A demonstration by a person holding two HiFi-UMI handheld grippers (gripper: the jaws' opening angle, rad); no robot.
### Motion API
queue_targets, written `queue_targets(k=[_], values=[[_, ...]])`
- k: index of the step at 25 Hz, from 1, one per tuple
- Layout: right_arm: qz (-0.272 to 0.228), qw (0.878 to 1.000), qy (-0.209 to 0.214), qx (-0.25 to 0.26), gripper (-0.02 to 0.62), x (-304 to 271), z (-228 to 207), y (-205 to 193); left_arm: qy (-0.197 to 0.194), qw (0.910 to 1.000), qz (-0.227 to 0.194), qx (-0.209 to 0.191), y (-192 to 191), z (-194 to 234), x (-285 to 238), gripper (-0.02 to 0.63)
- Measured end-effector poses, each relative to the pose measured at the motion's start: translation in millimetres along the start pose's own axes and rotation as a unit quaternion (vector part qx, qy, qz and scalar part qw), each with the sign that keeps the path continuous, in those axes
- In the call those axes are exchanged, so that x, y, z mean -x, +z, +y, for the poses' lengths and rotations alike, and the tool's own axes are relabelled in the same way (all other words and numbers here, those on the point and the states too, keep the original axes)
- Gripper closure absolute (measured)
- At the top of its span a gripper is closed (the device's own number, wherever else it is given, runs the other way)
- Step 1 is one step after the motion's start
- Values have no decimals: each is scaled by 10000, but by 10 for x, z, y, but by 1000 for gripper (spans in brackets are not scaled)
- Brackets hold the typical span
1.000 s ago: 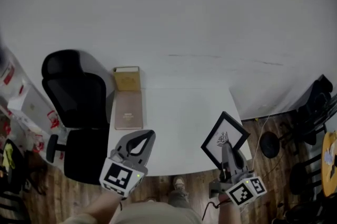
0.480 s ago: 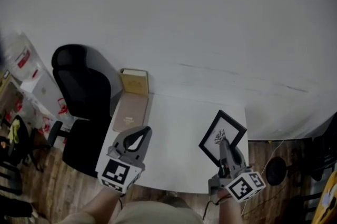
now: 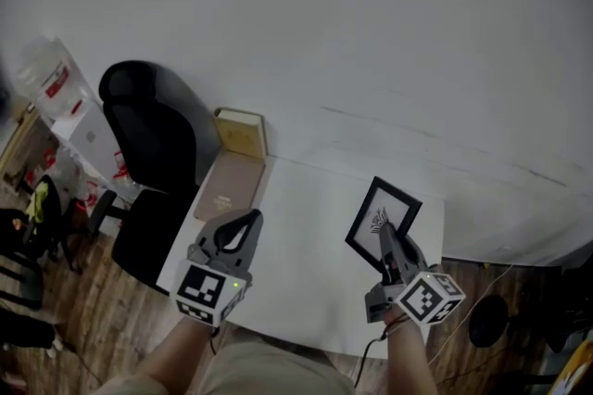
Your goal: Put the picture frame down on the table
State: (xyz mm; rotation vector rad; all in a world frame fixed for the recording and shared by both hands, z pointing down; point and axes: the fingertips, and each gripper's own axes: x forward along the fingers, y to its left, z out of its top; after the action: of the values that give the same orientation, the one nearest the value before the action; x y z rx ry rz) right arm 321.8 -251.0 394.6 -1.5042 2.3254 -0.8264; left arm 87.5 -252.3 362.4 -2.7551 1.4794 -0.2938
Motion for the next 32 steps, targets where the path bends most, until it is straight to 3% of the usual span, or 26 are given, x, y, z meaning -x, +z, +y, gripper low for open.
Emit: queue_targets(k=[5,11,16,21,32], values=[[315,9994,87,-78,546,-310,-229,-125,101,9997,202,-95,-123,36,-199,585],[506,9947,201,-877,546,-632,-436,-357,75,9986,505,111,-392,124,-408,584],[733,9915,62,-1073,546,-865,-557,-530,-47,9973,698,218,-635,200,-631,584],[981,9860,-113,-1342,546,-1123,-704,-763,-134,9936,938,617,-1002,374,-853,584],[1555,9724,-499,-1668,546,-1759,-1134,-1426,-363,9871,1295,871,-1502,678,-1352,584]])
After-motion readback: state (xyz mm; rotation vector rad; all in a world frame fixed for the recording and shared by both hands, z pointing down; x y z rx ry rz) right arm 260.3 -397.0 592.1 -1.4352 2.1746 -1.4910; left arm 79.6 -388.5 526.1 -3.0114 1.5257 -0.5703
